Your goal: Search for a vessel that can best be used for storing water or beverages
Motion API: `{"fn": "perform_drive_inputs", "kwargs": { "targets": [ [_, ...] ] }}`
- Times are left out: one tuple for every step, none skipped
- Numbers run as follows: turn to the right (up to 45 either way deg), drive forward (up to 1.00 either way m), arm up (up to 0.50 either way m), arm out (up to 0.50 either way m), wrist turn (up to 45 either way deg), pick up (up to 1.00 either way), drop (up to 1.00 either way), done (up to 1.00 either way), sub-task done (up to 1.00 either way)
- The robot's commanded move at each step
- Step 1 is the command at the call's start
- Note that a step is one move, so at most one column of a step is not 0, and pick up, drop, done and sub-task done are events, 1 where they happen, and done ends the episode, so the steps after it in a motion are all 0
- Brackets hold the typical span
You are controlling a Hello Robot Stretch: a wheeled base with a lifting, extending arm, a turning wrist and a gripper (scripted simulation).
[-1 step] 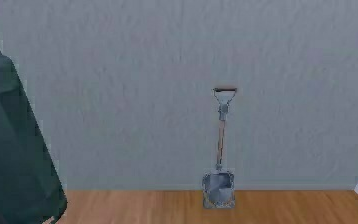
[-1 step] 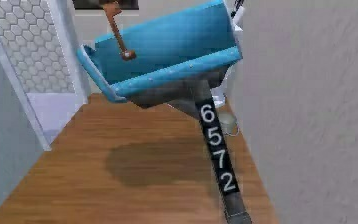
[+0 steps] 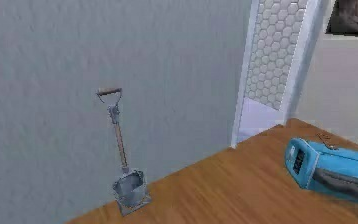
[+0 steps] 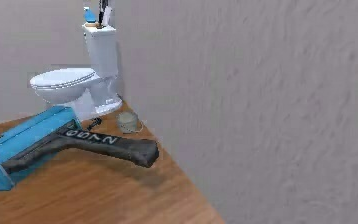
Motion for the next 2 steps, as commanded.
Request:
{"fn": "perform_drive_inputs", "kwargs": {
  "targets": [
    [0.0,0.40,0.00,0.00,0.0,0.00,0.00,0.00,0.00],
    [0.0,0.45,0.00,0.00,0.0,0.00,0.00,0.00,0.00]
  ]
}}
